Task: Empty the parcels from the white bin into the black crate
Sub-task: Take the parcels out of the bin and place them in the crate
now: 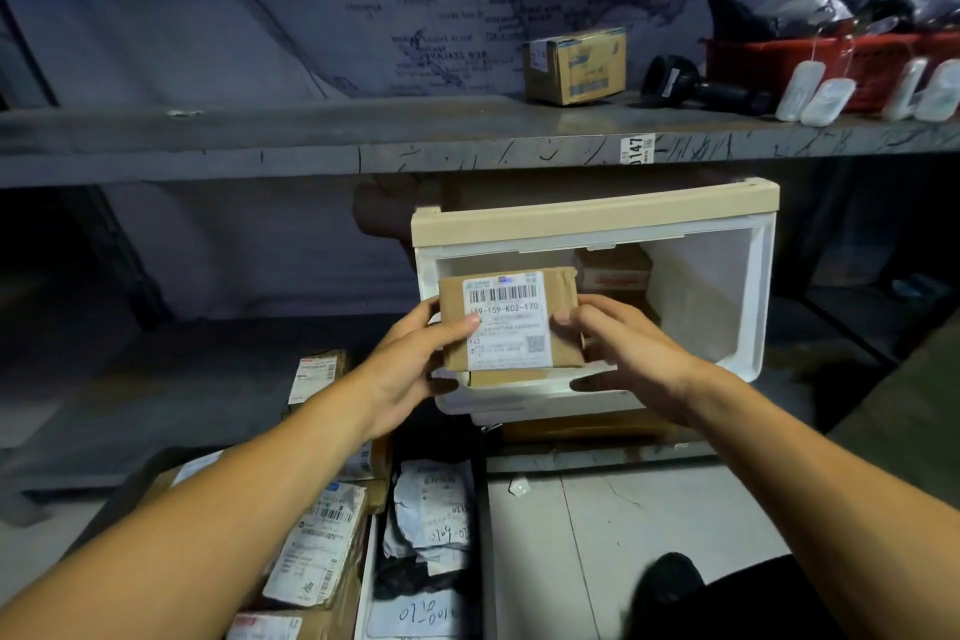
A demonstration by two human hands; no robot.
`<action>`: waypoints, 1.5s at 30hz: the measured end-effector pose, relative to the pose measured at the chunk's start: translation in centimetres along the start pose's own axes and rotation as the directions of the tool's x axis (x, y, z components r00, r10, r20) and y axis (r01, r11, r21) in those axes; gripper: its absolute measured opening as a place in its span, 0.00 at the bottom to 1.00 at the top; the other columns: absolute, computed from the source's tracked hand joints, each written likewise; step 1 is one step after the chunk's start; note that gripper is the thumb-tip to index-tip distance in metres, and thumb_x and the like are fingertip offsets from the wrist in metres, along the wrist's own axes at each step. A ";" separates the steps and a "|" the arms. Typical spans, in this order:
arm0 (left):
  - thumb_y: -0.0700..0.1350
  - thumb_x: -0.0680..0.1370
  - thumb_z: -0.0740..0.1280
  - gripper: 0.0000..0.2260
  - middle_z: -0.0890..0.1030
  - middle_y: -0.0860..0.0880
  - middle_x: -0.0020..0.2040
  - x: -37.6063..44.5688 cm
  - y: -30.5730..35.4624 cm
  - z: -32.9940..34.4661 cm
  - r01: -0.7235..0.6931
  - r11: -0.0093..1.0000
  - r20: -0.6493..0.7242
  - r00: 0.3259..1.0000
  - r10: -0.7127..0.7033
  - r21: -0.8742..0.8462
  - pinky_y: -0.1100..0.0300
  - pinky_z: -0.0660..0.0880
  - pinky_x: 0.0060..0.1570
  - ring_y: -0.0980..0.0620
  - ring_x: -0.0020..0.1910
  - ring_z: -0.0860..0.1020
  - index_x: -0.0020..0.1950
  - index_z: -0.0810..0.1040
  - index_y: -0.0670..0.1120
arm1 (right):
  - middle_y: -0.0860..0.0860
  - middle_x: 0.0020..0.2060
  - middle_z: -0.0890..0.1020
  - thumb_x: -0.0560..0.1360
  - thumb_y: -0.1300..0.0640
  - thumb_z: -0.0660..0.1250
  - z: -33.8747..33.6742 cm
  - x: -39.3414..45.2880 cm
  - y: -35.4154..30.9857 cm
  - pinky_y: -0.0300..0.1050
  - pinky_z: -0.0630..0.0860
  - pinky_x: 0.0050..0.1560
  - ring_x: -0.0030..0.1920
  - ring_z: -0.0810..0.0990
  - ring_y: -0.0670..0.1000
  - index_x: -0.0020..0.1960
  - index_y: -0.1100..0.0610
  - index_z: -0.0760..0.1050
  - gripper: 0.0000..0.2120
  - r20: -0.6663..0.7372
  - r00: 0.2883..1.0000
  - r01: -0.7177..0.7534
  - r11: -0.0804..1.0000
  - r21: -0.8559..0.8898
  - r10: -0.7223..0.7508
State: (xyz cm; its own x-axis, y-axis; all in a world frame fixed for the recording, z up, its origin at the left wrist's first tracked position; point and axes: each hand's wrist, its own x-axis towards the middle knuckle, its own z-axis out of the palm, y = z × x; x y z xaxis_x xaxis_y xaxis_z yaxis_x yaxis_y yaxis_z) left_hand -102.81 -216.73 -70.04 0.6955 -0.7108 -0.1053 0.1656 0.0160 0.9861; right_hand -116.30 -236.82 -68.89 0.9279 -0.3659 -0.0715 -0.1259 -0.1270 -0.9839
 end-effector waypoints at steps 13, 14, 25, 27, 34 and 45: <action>0.50 0.77 0.71 0.17 0.85 0.50 0.58 -0.6 -0.9 -0.1 0.034 0.997 -0.032 0.999 -0.032 0.065 0.42 0.78 0.61 0.45 0.58 0.83 0.66 0.78 0.52 | 0.53 0.55 0.85 0.72 0.31 0.62 -0.2 -0.1 0.8 0.55 0.80 0.58 0.54 0.83 0.57 0.61 0.45 0.79 0.26 0.066 0.977 -0.197 0.979 -0.061 0.200; 0.50 0.78 0.70 0.16 0.85 0.50 0.57 -0.8 -0.9 -0.3 0.037 0.997 -0.043 0.998 -0.033 0.074 0.42 0.78 0.61 0.45 0.58 0.83 0.65 0.79 0.52 | 0.52 0.54 0.86 0.74 0.31 0.62 0.1 -0.2 0.7 0.57 0.78 0.61 0.56 0.83 0.57 0.61 0.45 0.80 0.24 0.065 0.978 -0.195 0.978 -0.068 0.199; 0.52 0.78 0.71 0.12 0.86 0.50 0.55 -3.7 0.5 -4.1 0.092 0.990 -0.225 0.972 -0.066 0.107 0.44 0.80 0.57 0.50 0.58 0.82 0.59 0.83 0.48 | 0.56 0.50 0.86 0.81 0.50 0.67 6.0 -0.7 -1.5 0.55 0.81 0.53 0.46 0.83 0.56 0.56 0.58 0.82 0.13 -0.048 0.984 -0.163 0.975 0.148 0.172; 0.51 0.79 0.70 0.11 0.86 0.50 0.55 -4.1 0.6 -5.1 0.105 0.992 -0.264 0.961 -0.083 0.070 0.42 0.78 0.60 0.48 0.58 0.82 0.59 0.83 0.49 | 0.55 0.48 0.84 0.81 0.50 0.66 7.2 -0.5 -1.7 0.55 0.82 0.49 0.43 0.82 0.55 0.58 0.59 0.82 0.14 -0.042 0.984 -0.163 0.965 0.205 0.175; 0.52 0.80 0.69 0.11 0.87 0.51 0.51 -6.0 -0.3 -8.8 0.131 0.990 -0.408 0.907 -0.102 0.044 0.42 0.77 0.61 0.48 0.54 0.84 0.57 0.84 0.50 | 0.53 0.38 0.84 0.80 0.48 0.67 12.5 1.5 -0.6 0.49 0.78 0.44 0.37 0.81 0.52 0.57 0.57 0.82 0.14 -0.020 0.973 -0.222 0.961 0.163 0.228; 0.61 0.78 0.68 0.16 0.84 0.51 0.59 -9.3 -3.3 -19.3 0.216 0.976 -0.592 0.787 -0.171 0.005 0.46 0.76 0.60 0.47 0.60 0.80 0.62 0.80 0.55 | 0.49 0.28 0.82 0.83 0.51 0.63 23.9 4.9 1.4 0.50 0.78 0.46 0.31 0.82 0.50 0.58 0.61 0.80 0.14 0.195 0.929 -0.352 0.914 0.203 0.314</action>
State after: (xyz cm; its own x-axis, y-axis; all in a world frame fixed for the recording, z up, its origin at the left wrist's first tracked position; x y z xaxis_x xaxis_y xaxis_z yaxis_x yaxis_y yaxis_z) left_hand -96.36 -196.60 -74.78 0.9333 -0.1458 -0.3281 0.3085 -0.1417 0.9406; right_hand -103.55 -216.75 -74.49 0.8910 -0.1997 -0.4077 -0.3702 0.2001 -0.9071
